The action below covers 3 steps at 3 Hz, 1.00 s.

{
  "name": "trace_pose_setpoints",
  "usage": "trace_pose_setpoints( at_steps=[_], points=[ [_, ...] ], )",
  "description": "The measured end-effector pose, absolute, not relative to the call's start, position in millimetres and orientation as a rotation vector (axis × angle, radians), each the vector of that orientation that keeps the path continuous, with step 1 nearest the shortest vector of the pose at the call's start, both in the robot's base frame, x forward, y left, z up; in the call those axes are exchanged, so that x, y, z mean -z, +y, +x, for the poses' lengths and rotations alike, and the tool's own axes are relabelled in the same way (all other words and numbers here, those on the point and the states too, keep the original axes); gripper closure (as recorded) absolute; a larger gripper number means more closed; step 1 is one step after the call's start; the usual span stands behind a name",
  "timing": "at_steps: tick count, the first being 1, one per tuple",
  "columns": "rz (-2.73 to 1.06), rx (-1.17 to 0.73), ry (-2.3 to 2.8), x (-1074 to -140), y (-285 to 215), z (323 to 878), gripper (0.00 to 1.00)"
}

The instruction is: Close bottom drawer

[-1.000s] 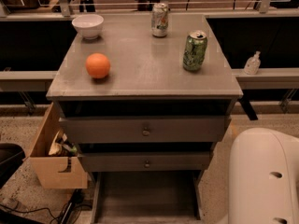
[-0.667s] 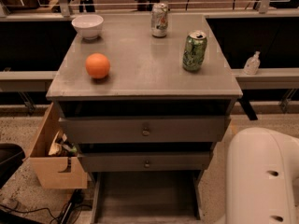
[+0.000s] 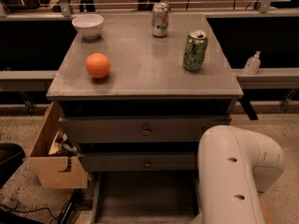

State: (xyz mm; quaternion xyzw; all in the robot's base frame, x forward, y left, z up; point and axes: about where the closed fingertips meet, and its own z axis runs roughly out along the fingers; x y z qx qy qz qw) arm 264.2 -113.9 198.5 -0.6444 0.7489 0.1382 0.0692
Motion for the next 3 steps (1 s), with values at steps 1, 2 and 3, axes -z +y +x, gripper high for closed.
trace_pose_setpoints(
  at_steps=[1,2,3],
  points=[
    [-1.964,-0.424,2.272,-159.9,-96.9,285.1,1.00],
    [-1.973,-0.424,2.277,-143.2,-88.5,294.1,1.00],
    [-1.987,-0.421,2.242,-134.1,-79.5,307.8,1.00]
  ],
)
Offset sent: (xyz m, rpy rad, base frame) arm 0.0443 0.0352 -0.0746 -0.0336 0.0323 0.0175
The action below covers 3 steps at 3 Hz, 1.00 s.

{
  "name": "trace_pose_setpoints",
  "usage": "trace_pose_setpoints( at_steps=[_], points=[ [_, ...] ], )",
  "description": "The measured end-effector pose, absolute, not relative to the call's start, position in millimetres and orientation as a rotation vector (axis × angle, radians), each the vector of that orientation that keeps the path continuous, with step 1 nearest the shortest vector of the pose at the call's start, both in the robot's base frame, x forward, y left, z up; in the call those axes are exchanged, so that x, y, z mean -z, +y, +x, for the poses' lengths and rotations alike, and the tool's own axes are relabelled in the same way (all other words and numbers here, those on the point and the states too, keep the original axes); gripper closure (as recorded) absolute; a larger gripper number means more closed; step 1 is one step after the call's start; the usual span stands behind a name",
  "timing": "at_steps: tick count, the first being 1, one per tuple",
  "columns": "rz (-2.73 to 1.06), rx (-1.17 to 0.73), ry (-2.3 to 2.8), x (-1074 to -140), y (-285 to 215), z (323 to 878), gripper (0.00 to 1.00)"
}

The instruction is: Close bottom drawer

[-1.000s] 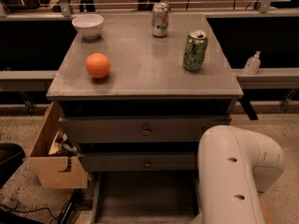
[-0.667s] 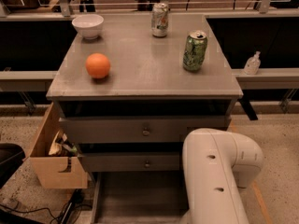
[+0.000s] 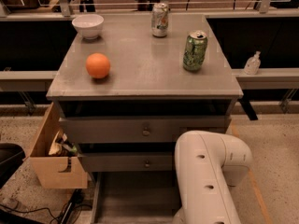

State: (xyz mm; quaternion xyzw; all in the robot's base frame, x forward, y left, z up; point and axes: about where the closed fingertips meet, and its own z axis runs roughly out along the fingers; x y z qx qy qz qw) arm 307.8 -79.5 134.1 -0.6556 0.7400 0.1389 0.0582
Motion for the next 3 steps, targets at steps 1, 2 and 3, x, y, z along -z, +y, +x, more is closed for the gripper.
trace_pose_setpoints(
  at_steps=[1,2,3],
  points=[
    [-2.020,-0.397,2.182,-127.8,-66.8,327.5,1.00],
    [-2.029,-0.380,2.158,-130.4,-62.0,333.0,1.00],
    [-2.029,-0.380,2.158,-130.4,-61.9,333.2,1.00]
  ],
)
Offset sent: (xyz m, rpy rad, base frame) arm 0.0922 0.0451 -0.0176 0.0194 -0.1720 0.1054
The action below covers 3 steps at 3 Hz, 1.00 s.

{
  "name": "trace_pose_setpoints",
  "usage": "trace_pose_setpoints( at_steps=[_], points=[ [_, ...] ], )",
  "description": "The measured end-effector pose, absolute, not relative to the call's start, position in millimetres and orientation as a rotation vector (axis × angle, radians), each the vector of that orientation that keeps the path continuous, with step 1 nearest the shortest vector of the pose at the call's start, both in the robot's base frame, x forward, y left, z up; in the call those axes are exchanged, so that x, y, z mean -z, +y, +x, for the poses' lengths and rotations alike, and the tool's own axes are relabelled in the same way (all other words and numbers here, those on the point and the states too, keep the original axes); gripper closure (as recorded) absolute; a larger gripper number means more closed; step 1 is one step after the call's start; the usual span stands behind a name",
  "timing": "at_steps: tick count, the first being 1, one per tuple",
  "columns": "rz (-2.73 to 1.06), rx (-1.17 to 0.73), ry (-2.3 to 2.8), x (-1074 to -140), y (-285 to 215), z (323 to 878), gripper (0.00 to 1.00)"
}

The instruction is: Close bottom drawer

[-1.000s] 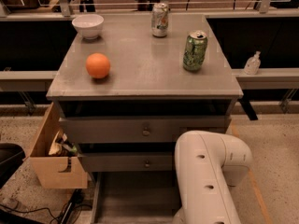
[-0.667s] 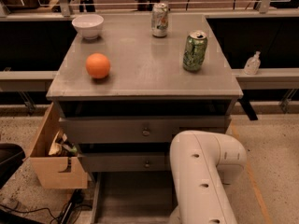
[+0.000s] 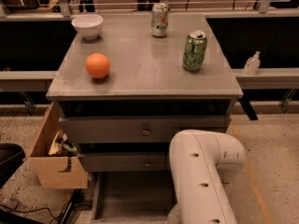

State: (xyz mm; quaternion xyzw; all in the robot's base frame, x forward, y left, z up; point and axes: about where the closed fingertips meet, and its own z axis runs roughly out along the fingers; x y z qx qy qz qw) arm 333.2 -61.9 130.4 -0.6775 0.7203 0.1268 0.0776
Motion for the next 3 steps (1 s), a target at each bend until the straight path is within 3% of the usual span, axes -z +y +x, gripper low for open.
trace_pose_setpoints(
  at_steps=[2,3],
  points=[
    [-2.028,-0.336,2.115,-130.0,-53.1,358.7,1.00],
    [-1.995,-0.264,2.056,-128.1,-38.8,408.2,1.00]
  ],
)
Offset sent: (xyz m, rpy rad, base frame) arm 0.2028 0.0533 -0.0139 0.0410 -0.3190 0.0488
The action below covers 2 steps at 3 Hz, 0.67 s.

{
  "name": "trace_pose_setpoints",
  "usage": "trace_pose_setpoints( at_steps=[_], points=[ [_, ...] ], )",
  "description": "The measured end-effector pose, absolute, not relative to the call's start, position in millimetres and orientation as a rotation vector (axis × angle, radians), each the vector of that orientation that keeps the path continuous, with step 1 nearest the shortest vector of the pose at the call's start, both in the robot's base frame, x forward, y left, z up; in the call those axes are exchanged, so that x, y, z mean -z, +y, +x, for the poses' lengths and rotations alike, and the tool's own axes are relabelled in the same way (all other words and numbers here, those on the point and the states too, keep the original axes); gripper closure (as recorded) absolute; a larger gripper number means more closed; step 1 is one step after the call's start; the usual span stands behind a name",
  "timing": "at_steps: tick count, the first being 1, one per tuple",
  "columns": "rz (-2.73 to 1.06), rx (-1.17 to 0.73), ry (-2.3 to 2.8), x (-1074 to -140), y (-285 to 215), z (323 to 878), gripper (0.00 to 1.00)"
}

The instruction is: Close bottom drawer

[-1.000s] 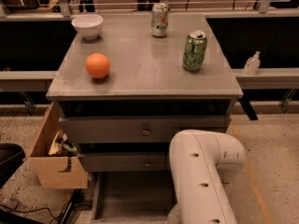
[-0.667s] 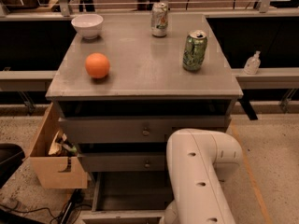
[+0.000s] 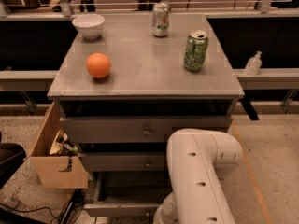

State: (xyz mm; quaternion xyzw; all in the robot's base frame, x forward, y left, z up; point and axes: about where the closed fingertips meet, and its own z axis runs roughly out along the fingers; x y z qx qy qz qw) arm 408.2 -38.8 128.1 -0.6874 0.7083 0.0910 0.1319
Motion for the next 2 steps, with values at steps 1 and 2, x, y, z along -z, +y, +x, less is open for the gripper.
trace_pose_setpoints(
  at_steps=[1,2],
  points=[
    [-1.995,-0.264,2.056,-128.2,-38.9,406.3,1.00],
    [-1.963,-0.205,2.011,-126.8,-24.7,458.3,1.00]
  ],
)
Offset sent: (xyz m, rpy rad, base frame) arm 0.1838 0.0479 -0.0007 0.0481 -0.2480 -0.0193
